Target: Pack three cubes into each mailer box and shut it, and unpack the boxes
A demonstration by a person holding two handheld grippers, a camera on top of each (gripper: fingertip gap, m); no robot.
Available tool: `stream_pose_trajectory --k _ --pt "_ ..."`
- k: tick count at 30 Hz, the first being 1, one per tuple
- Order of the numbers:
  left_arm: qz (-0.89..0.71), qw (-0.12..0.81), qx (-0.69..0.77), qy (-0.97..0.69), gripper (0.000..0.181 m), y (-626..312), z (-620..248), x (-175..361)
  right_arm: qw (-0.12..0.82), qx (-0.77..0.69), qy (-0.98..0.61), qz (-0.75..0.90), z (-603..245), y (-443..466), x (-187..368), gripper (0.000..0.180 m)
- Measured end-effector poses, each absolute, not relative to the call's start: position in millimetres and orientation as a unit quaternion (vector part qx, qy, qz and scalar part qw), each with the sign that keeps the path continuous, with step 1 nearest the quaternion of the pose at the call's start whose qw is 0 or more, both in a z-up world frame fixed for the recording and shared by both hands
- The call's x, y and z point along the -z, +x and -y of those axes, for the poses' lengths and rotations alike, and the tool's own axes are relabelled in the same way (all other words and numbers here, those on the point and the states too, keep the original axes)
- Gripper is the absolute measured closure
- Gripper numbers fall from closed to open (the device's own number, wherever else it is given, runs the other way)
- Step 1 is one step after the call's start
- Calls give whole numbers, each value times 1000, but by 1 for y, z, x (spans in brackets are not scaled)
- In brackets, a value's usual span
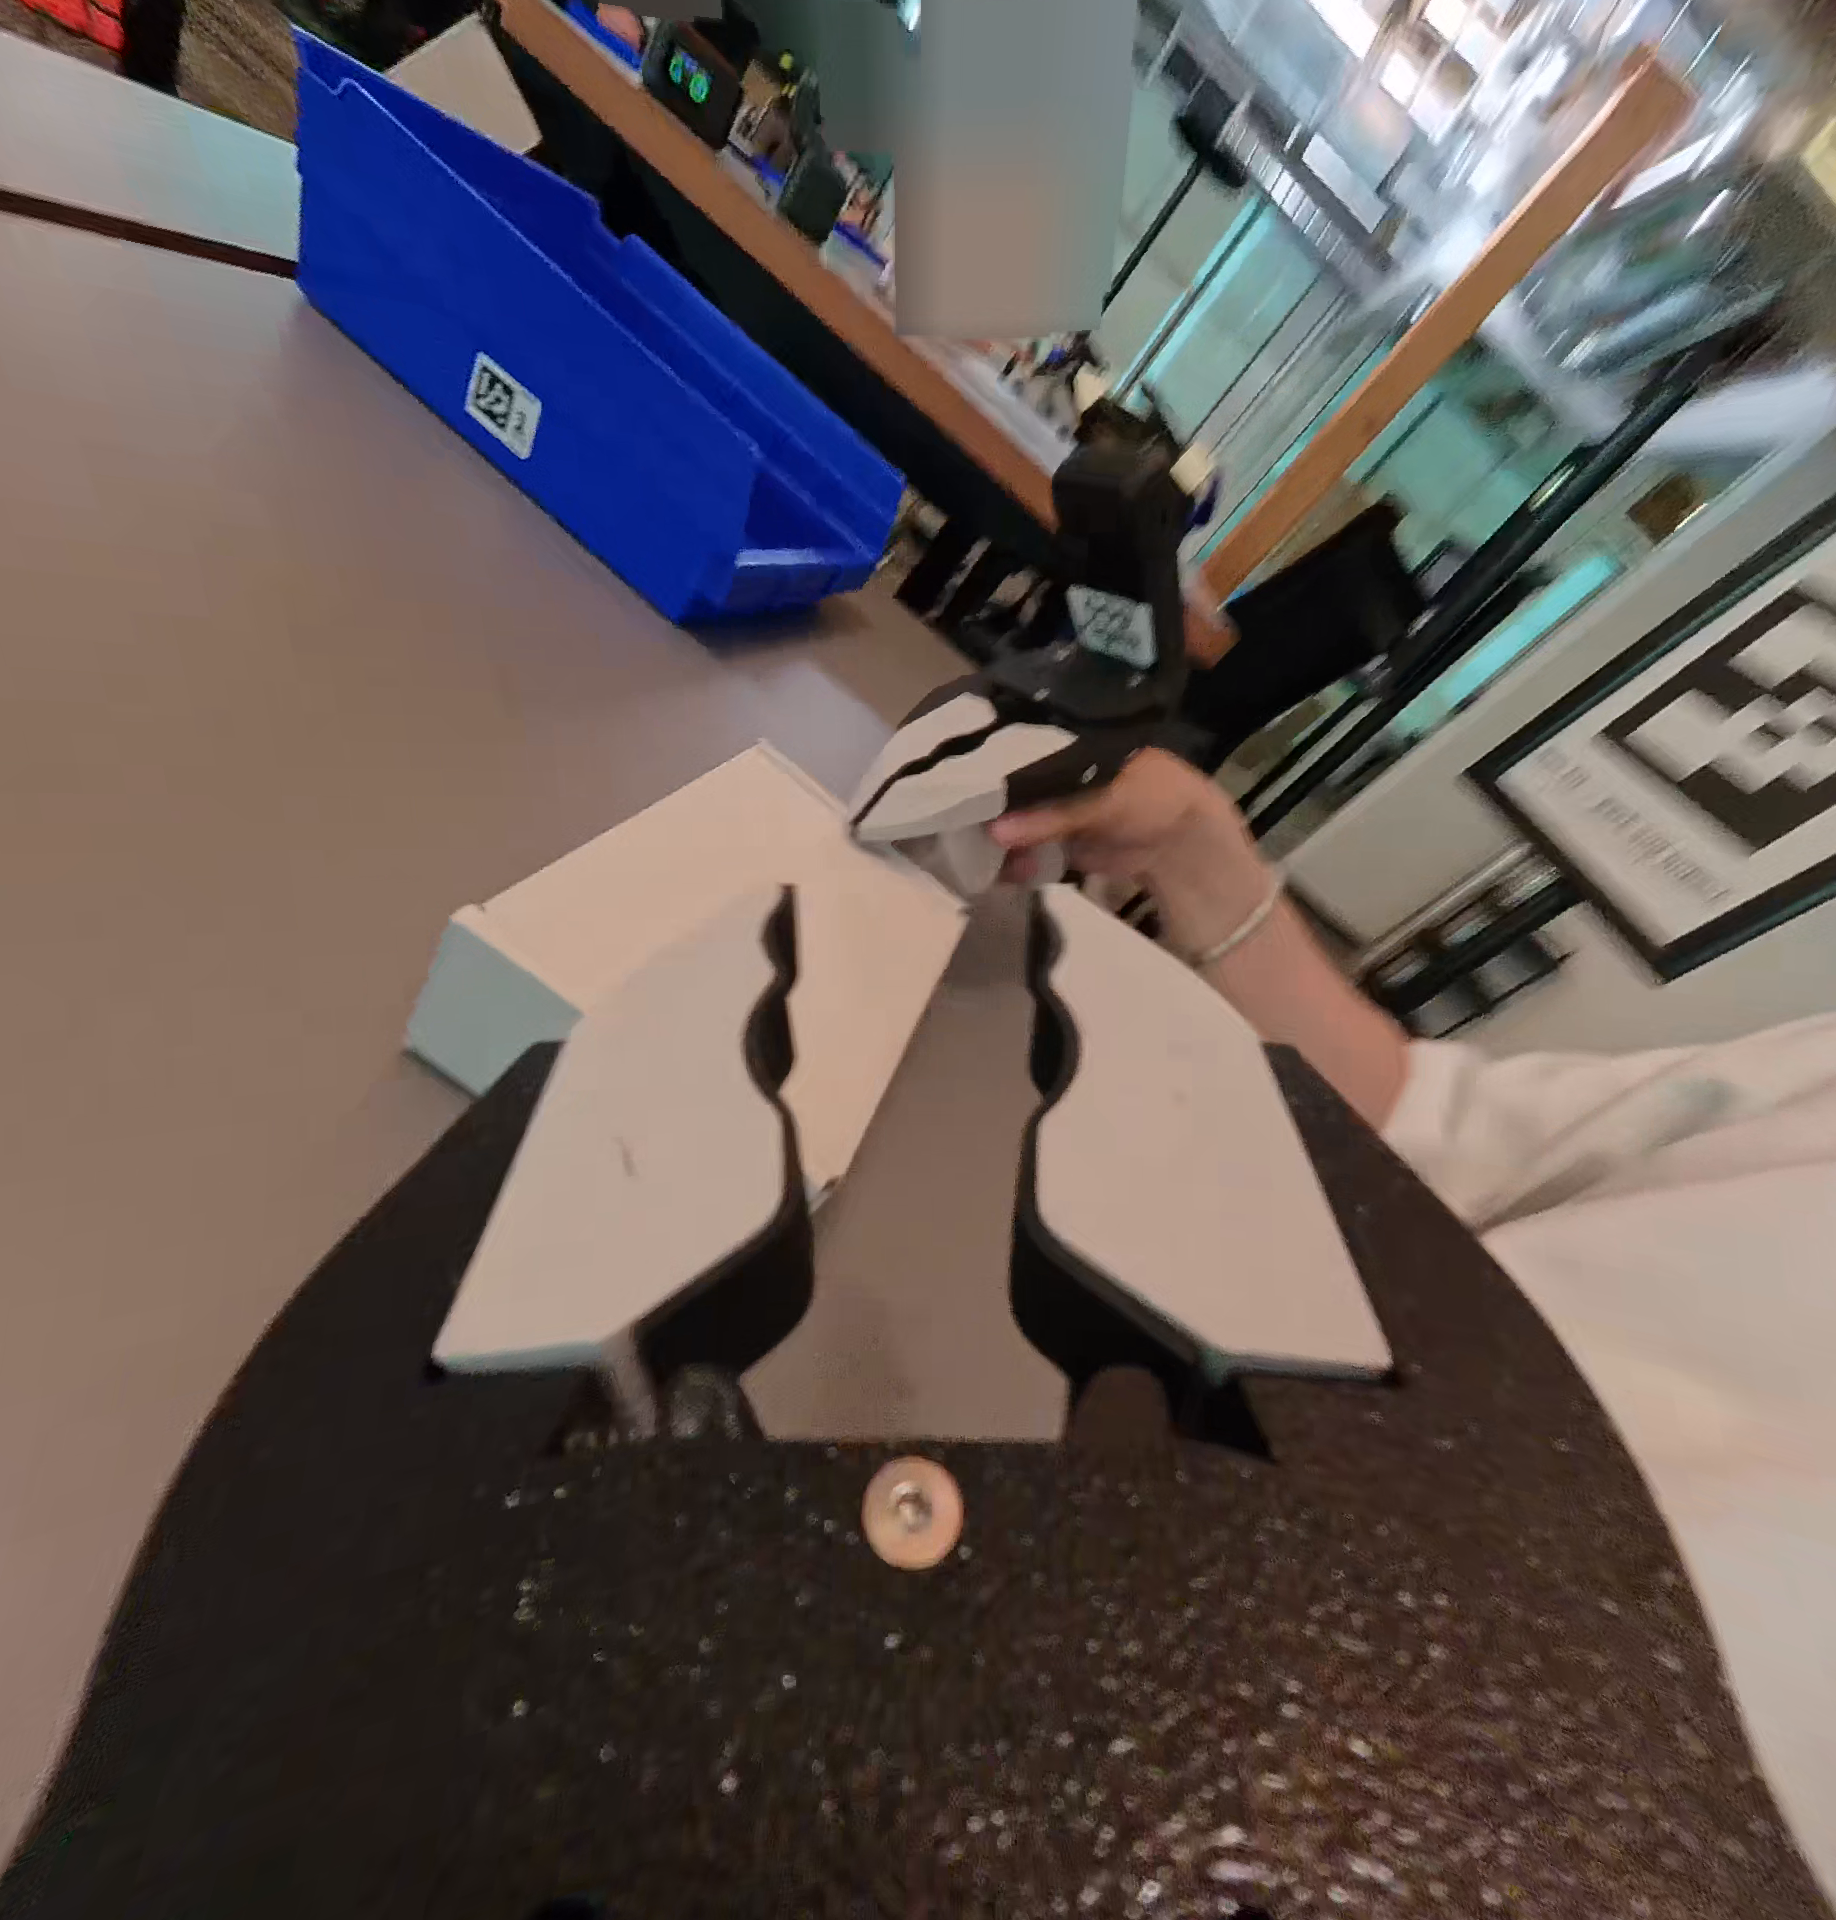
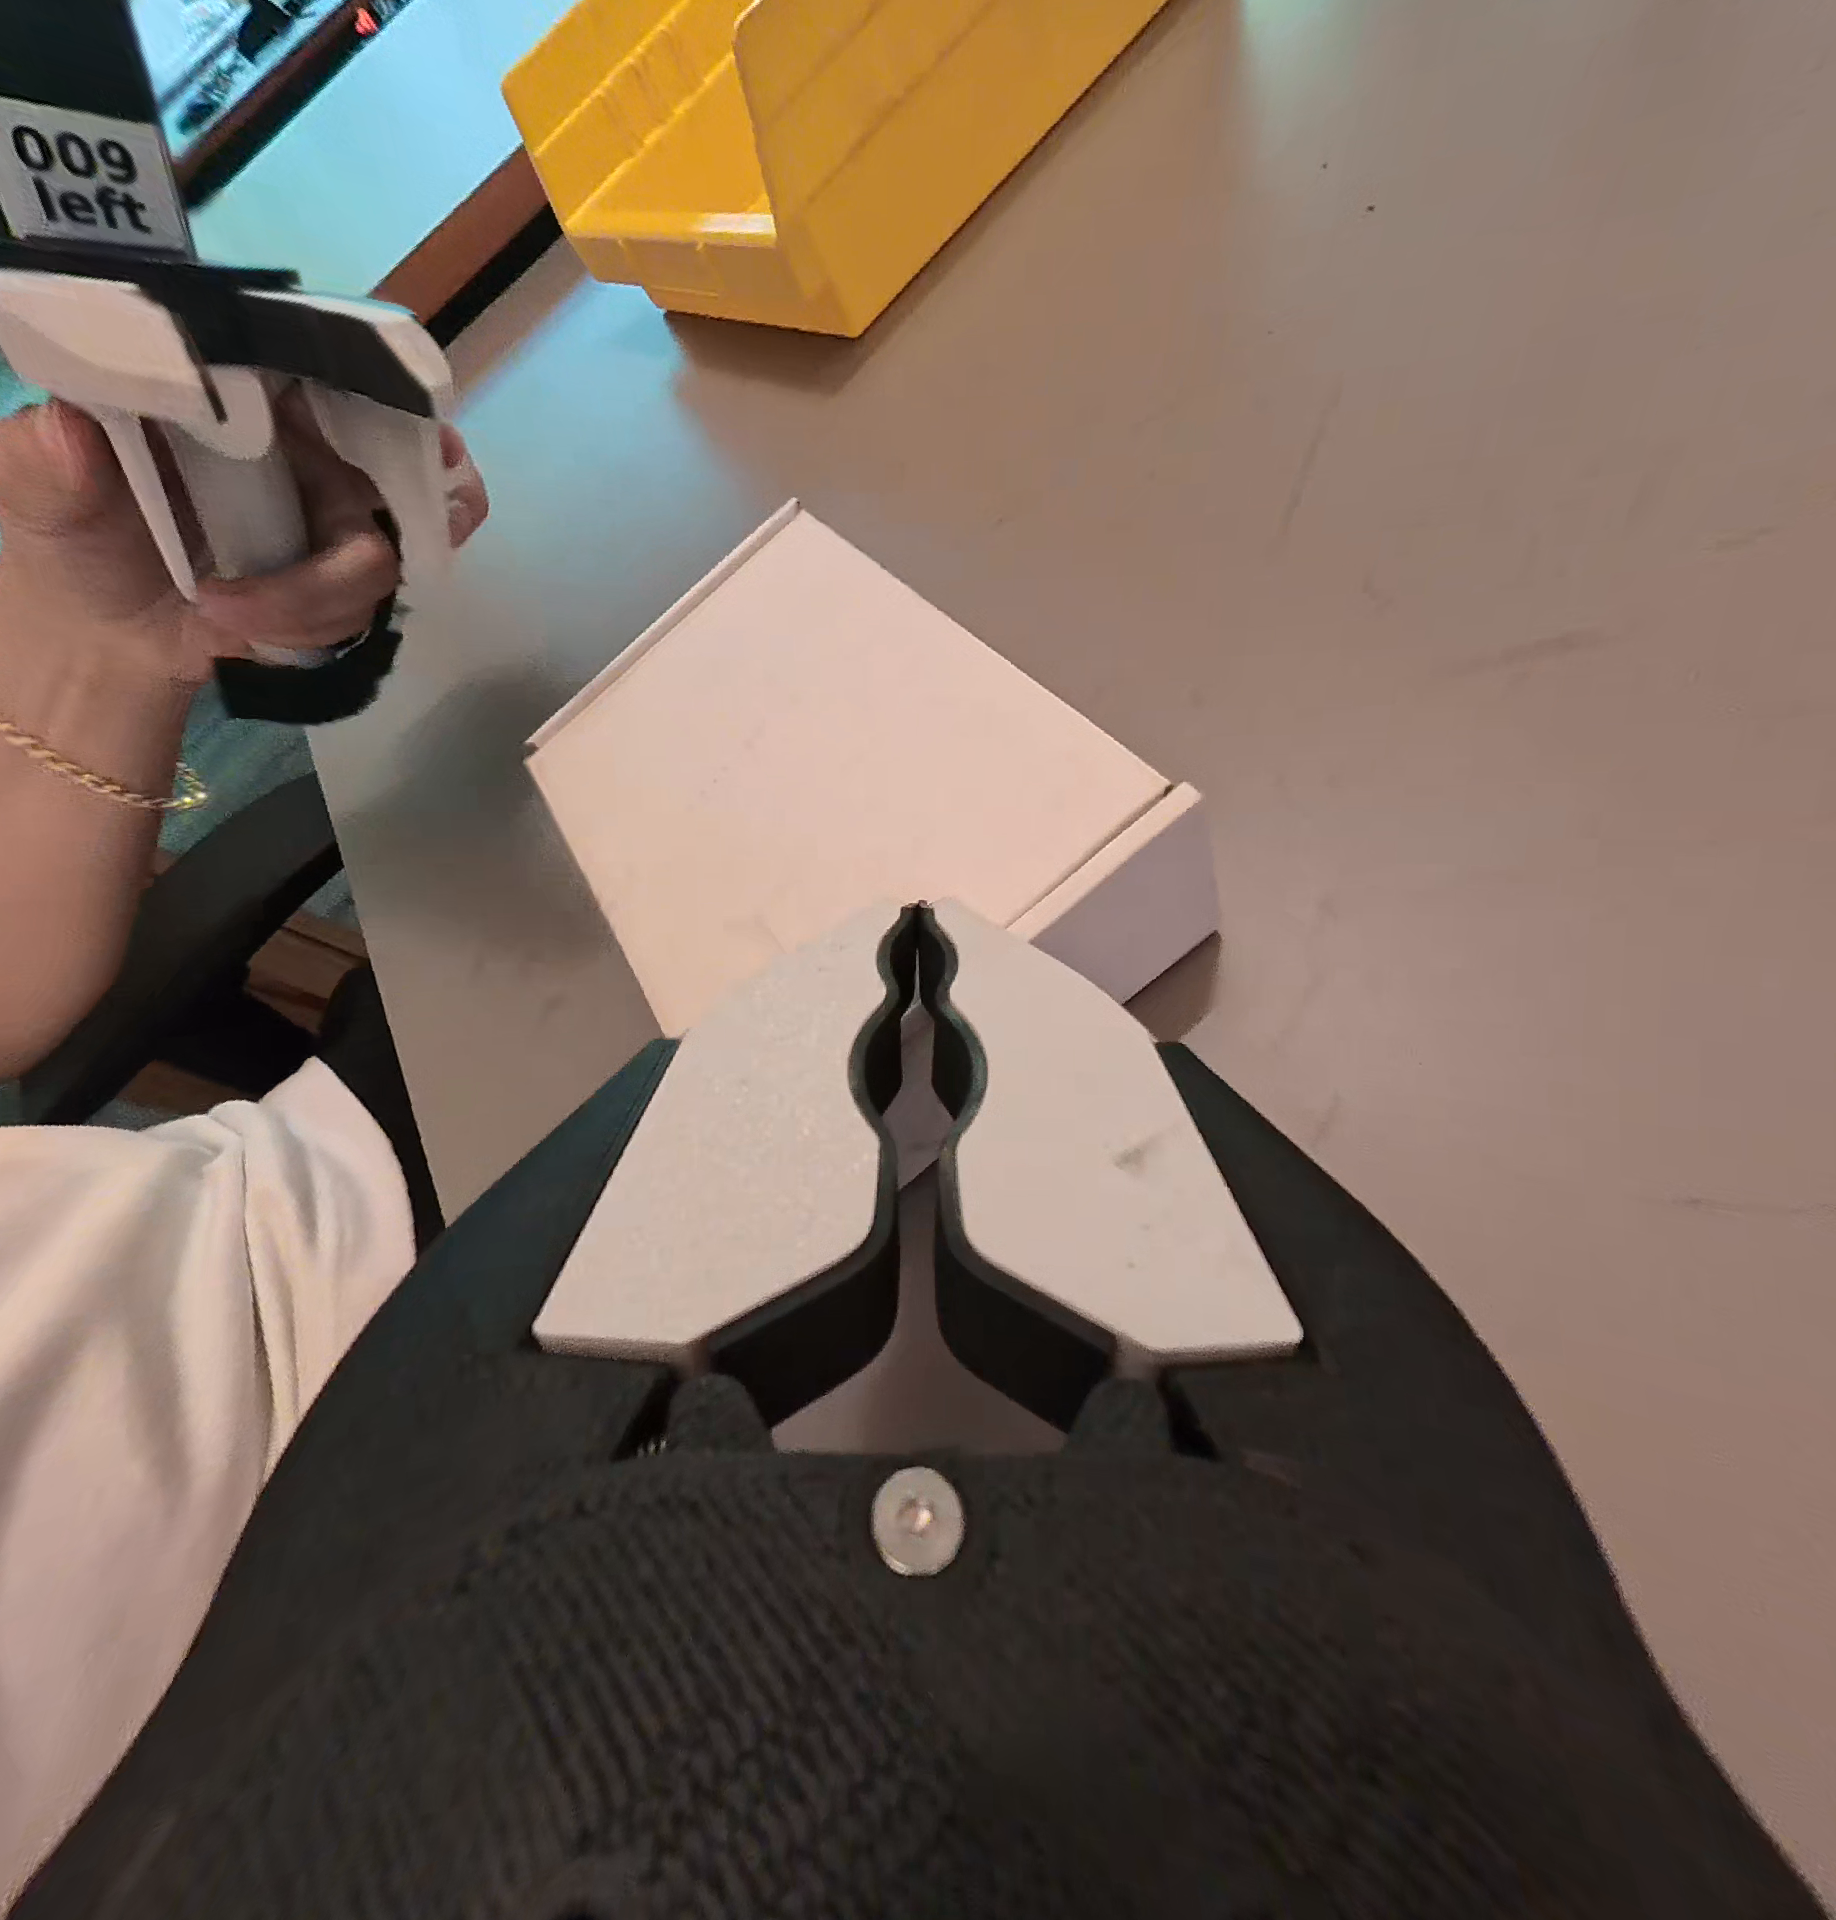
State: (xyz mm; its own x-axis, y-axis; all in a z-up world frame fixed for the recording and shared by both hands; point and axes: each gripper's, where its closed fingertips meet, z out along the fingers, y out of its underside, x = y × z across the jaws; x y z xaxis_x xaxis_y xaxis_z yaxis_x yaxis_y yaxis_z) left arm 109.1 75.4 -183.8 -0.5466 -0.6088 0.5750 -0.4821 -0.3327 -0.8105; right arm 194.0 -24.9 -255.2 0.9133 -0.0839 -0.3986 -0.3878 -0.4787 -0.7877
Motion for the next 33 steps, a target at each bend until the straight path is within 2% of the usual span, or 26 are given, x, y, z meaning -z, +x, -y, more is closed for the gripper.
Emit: stream_pose_trajectory --k 2,5,9,16,21,26,29,33 --pt "-625 89 619 -467 119 109 -76 195 499 -166 -839 -140 26 194 255 180" --pt "-652 99 569 -490 109 114 -76 208 506 -175 -833 -138 27 194 254 180" --pt "-654 96 551 -509 107 122 -80 214 507 -175 -833 -135 29 195 254 180" --pt "-692 152 498 -500 102 125 -84 219 519 -116 -836 -135 38 206 236 180" --pt "-683 137 499 -515 104 129 -83 228 499 -204 -824 -172 40 195 238 180" --pt "-707 174 478 -490 106 130 -81 228 472 -166 -849 -169 42 200 254 180" --pt "-697 161 467 -520 104 132 -87 227 478 -133 -852 -165 39 206 255 180" --pt "-661 146 492 -547 110 137 -95 219 484 -83 -857 -156 33 213 255 180"
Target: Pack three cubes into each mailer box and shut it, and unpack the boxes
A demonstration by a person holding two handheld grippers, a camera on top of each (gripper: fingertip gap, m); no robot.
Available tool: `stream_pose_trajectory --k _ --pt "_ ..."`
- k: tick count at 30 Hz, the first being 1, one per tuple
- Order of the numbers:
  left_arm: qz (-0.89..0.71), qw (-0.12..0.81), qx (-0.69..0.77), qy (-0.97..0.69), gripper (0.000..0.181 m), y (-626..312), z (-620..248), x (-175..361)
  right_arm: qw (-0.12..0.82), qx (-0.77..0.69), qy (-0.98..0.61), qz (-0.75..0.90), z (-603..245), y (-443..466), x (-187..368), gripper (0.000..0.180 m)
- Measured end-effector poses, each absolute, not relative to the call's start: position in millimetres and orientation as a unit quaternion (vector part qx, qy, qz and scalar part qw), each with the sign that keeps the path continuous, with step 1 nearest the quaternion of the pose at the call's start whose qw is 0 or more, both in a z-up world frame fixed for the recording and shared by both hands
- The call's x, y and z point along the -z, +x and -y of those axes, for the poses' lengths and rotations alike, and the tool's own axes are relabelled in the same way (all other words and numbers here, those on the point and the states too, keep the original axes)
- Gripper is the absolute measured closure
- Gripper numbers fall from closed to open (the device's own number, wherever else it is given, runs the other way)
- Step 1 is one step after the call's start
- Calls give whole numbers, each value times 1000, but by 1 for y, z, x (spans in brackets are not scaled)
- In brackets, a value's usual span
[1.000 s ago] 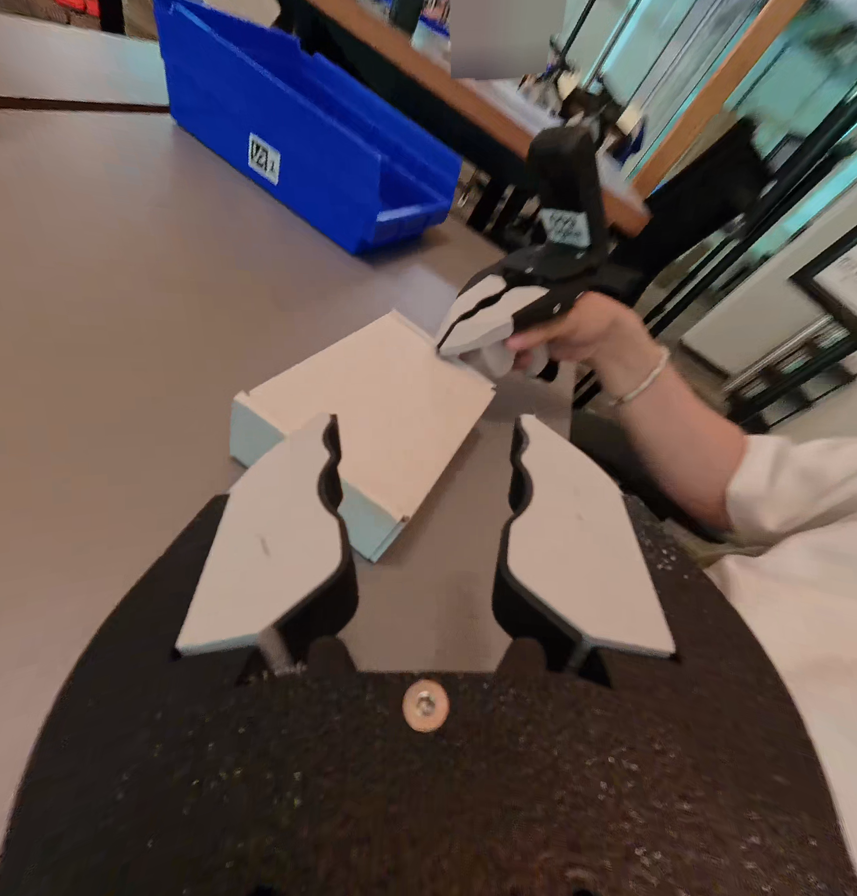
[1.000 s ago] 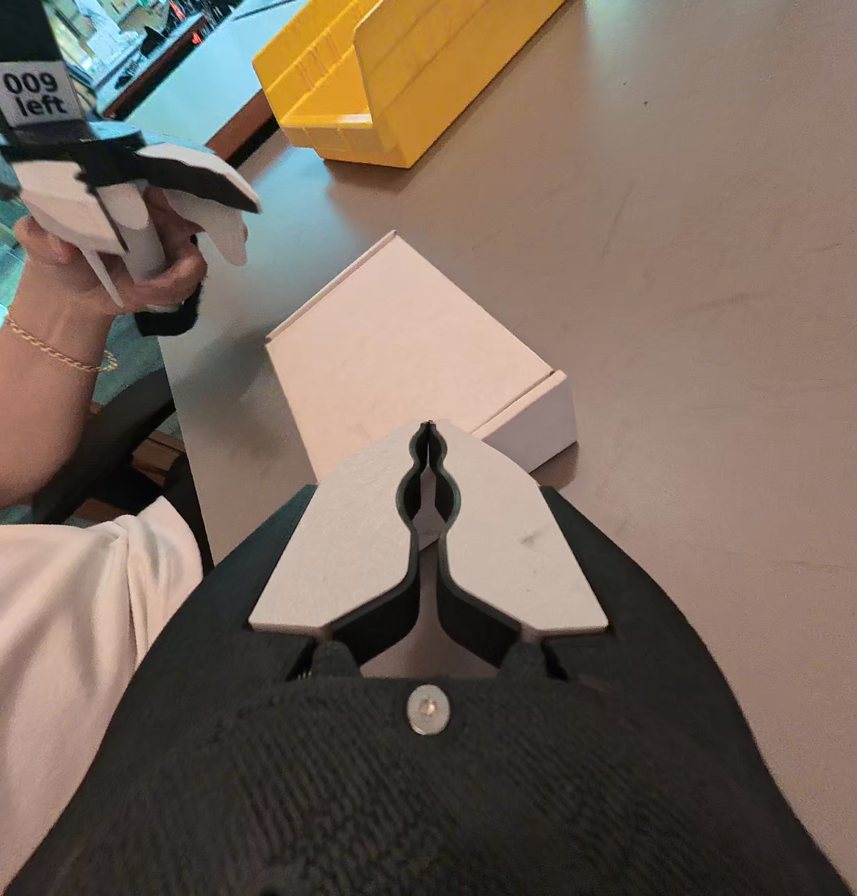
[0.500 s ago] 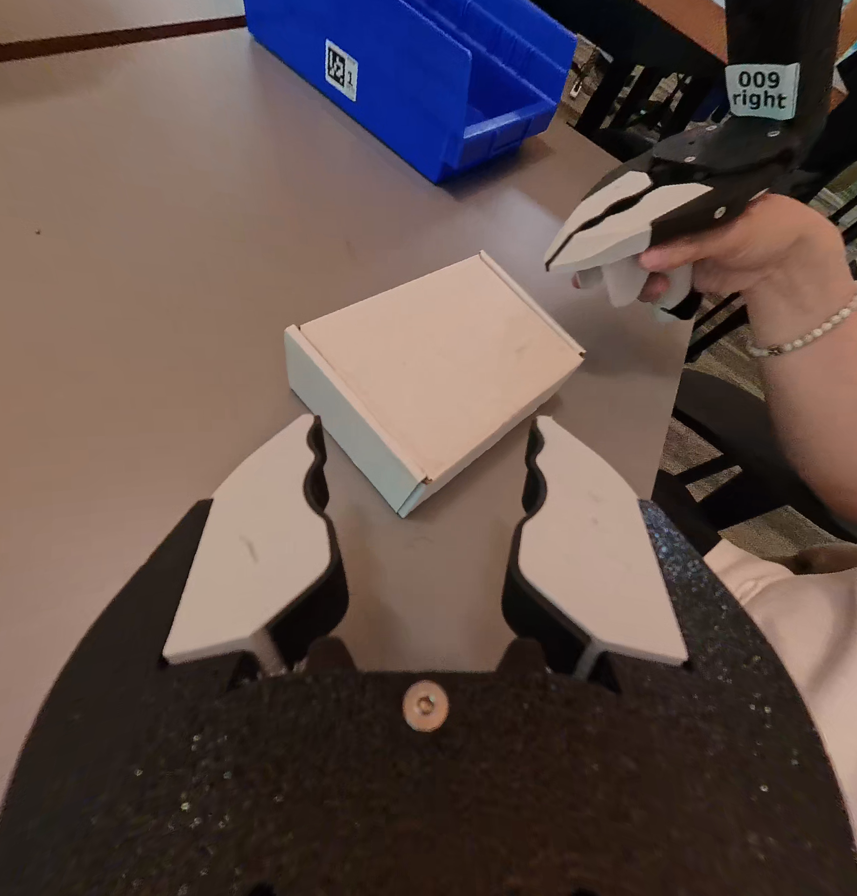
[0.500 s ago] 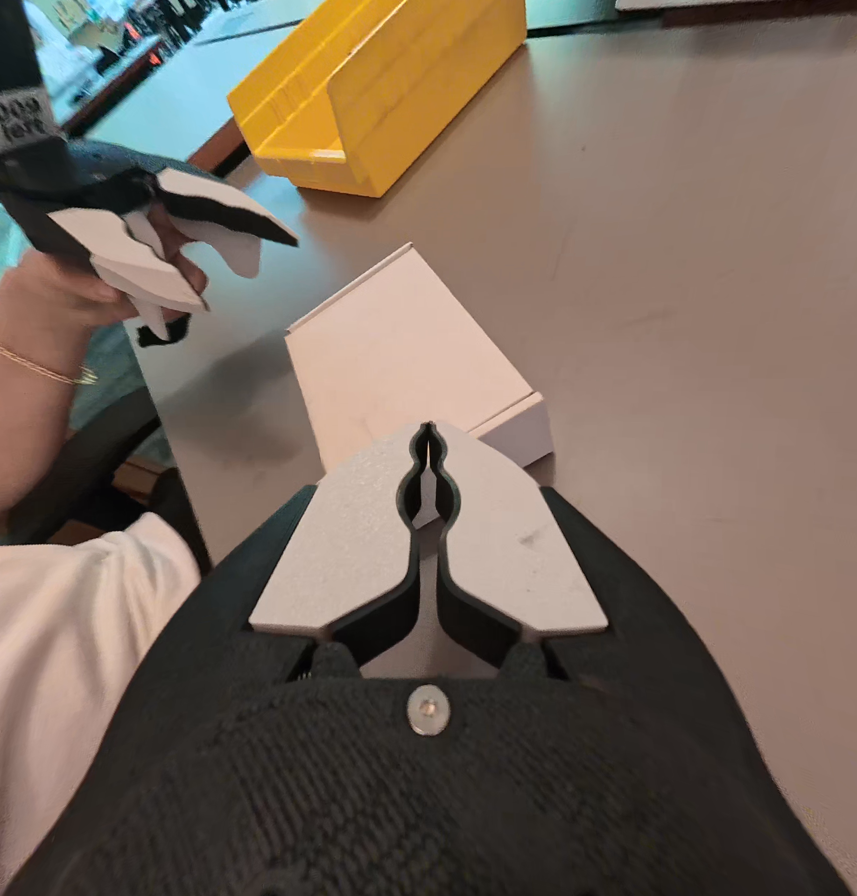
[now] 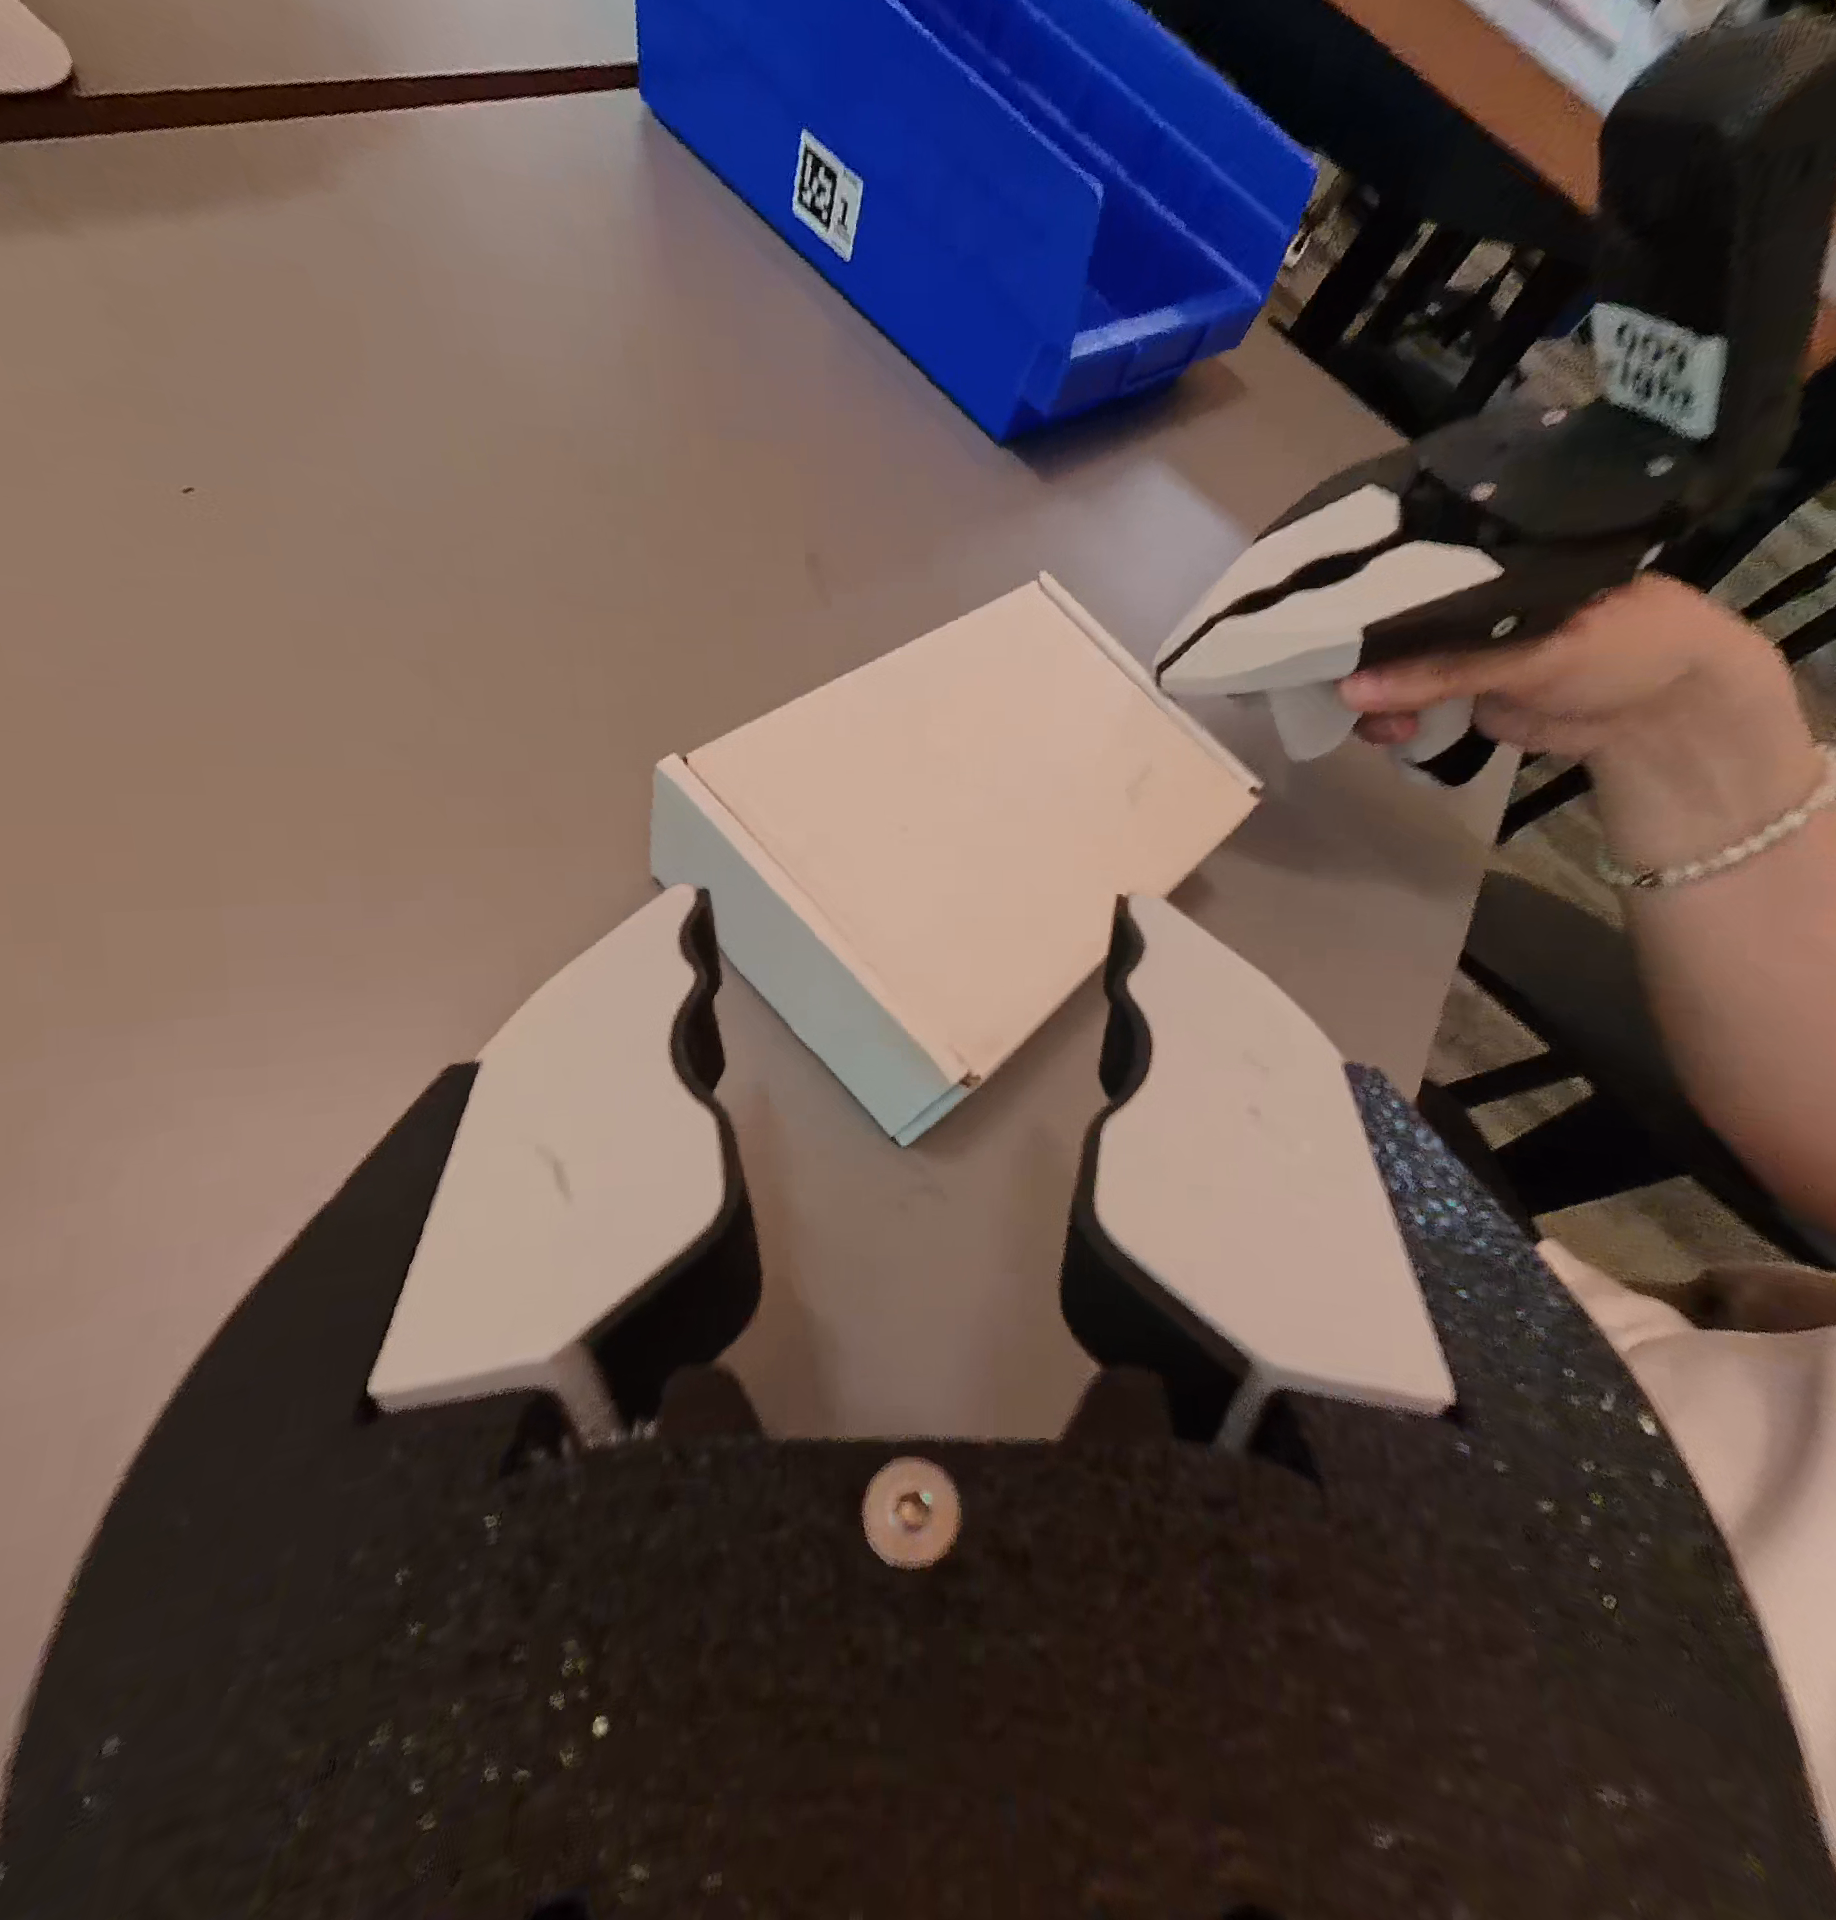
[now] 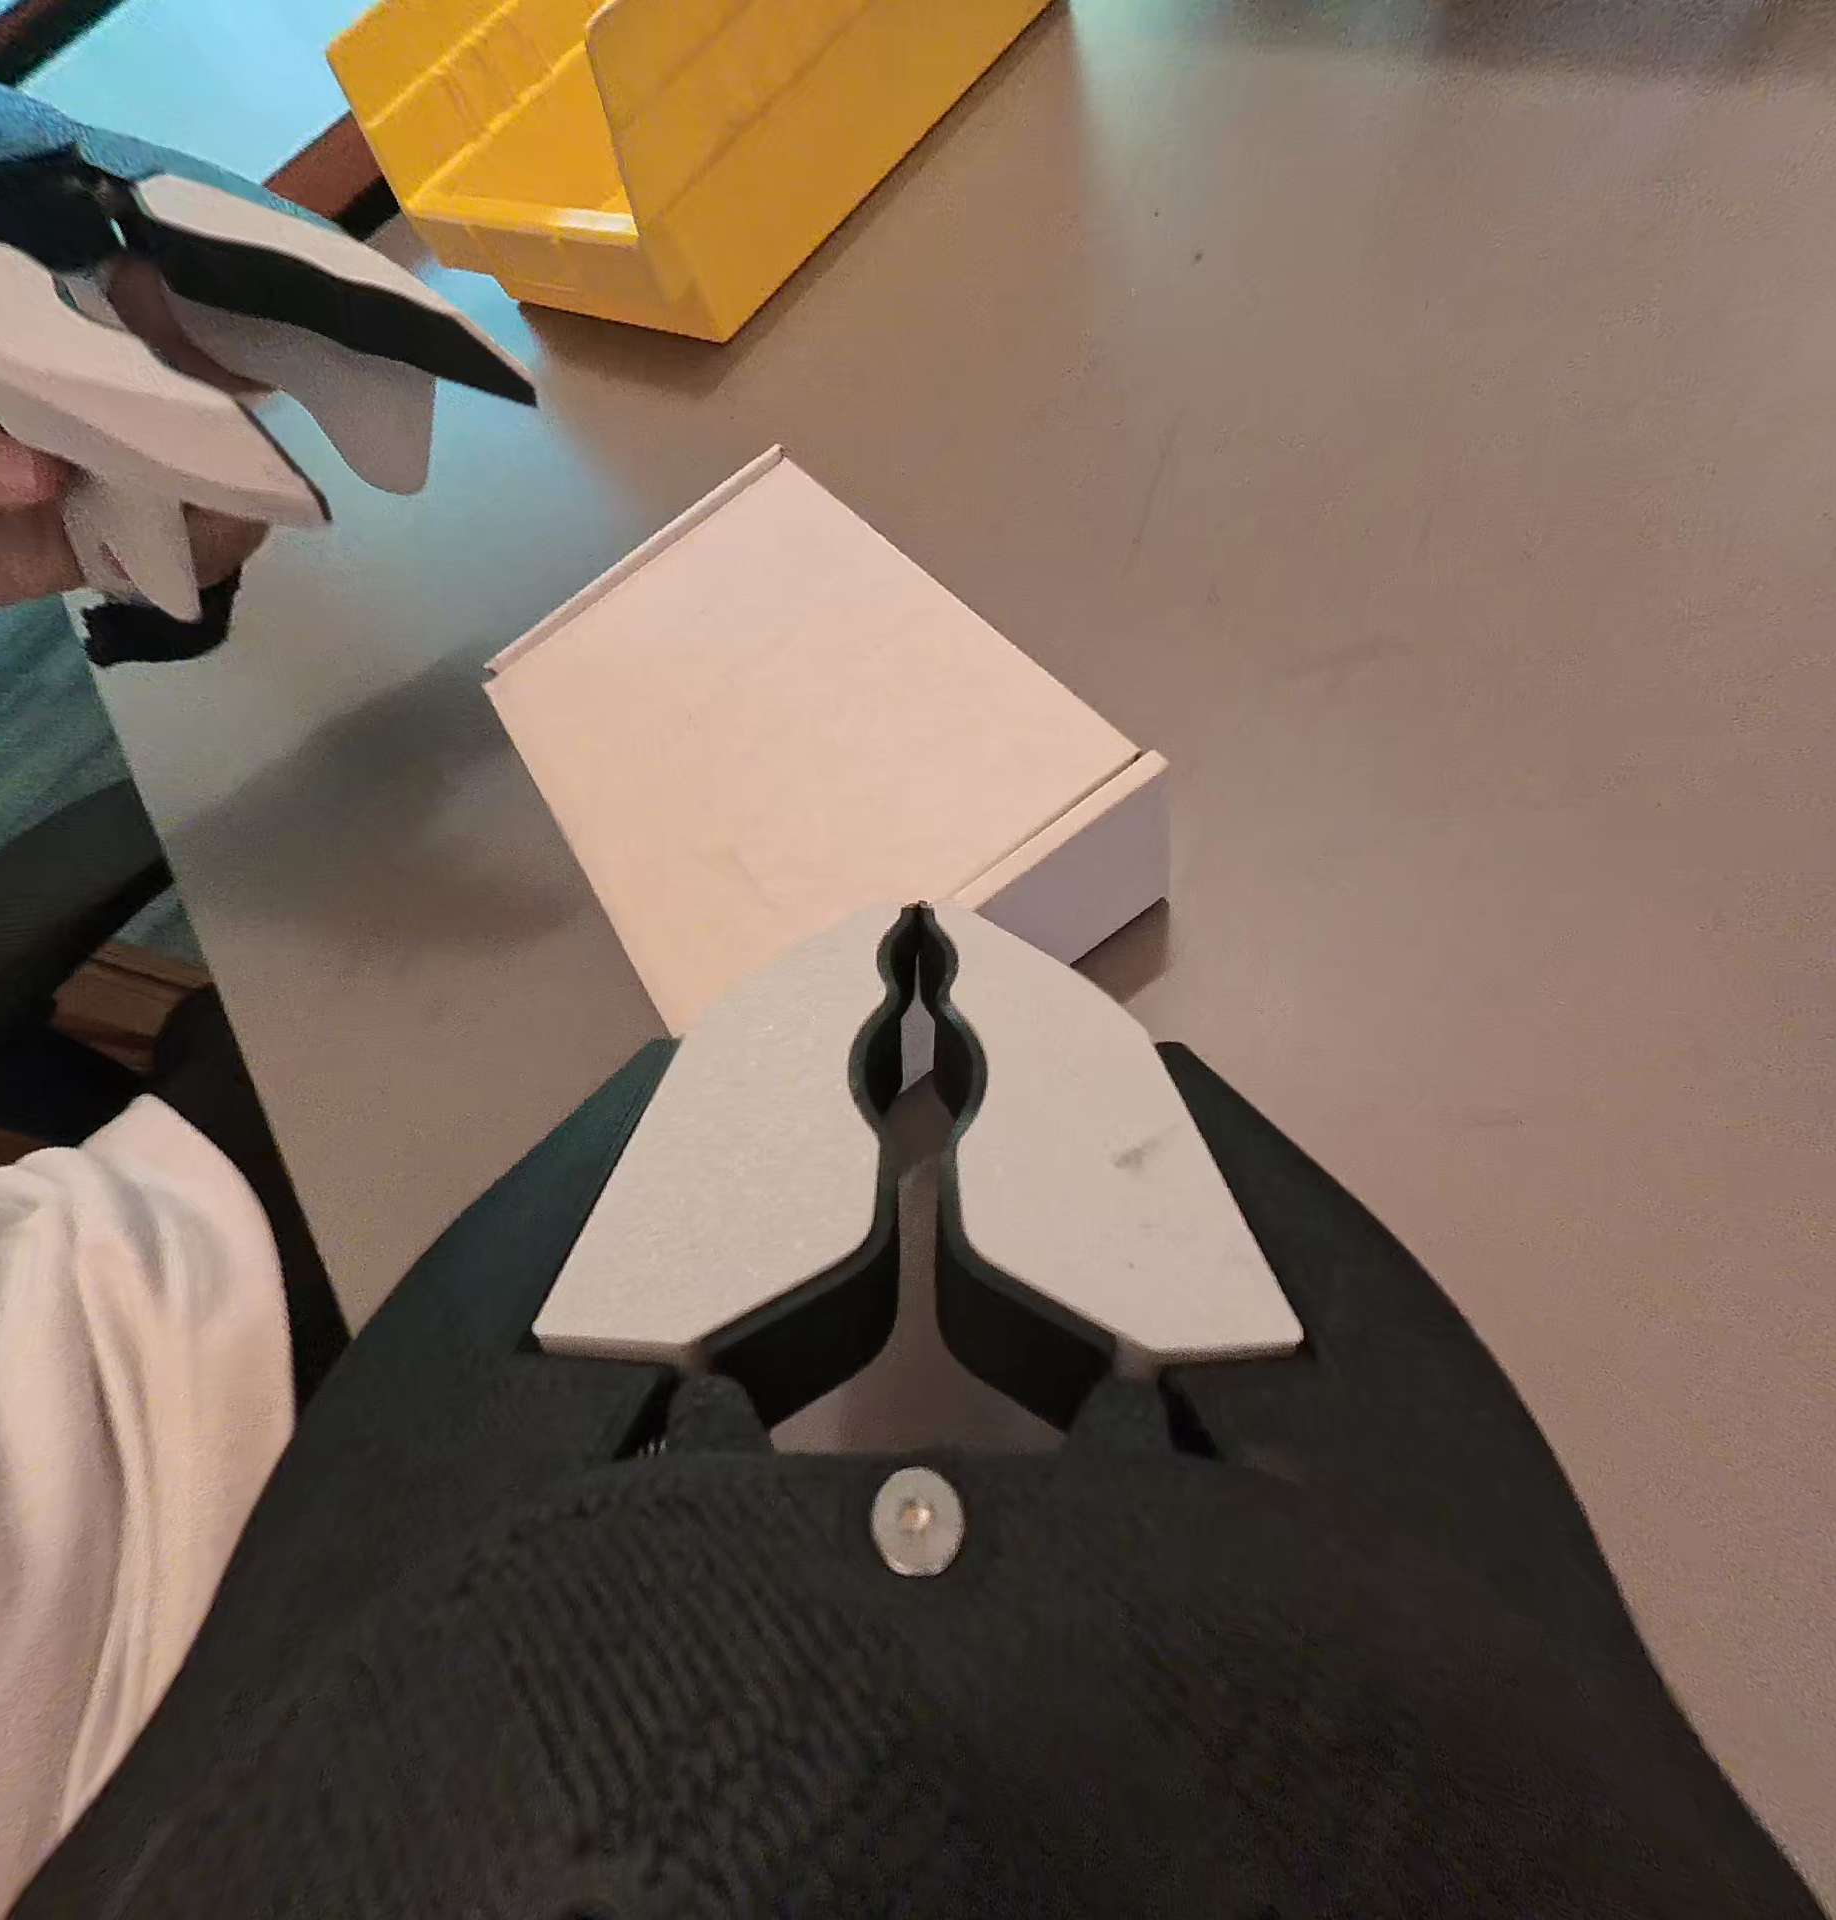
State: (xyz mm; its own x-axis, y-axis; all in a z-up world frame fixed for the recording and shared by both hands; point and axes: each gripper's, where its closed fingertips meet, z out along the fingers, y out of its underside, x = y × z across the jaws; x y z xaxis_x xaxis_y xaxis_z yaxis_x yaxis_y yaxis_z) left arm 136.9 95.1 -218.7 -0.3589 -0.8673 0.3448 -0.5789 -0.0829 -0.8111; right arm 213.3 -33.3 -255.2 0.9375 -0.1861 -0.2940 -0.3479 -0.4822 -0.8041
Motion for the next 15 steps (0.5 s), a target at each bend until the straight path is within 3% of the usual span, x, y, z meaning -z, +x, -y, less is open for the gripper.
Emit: stream_pose_trajectory --k 7,11,15 --pt "-677 155 486 -531 131 139 -90 225 494 -7 -858 -137 29 227 256 180" --pt "-660 95 516 -537 181 141 -82 220 488 19 -865 -113 32 226 256 176" --pt "-623 4 522 -582 181 149 -81 228 501 -32 -853 -145 36 224 251 153"
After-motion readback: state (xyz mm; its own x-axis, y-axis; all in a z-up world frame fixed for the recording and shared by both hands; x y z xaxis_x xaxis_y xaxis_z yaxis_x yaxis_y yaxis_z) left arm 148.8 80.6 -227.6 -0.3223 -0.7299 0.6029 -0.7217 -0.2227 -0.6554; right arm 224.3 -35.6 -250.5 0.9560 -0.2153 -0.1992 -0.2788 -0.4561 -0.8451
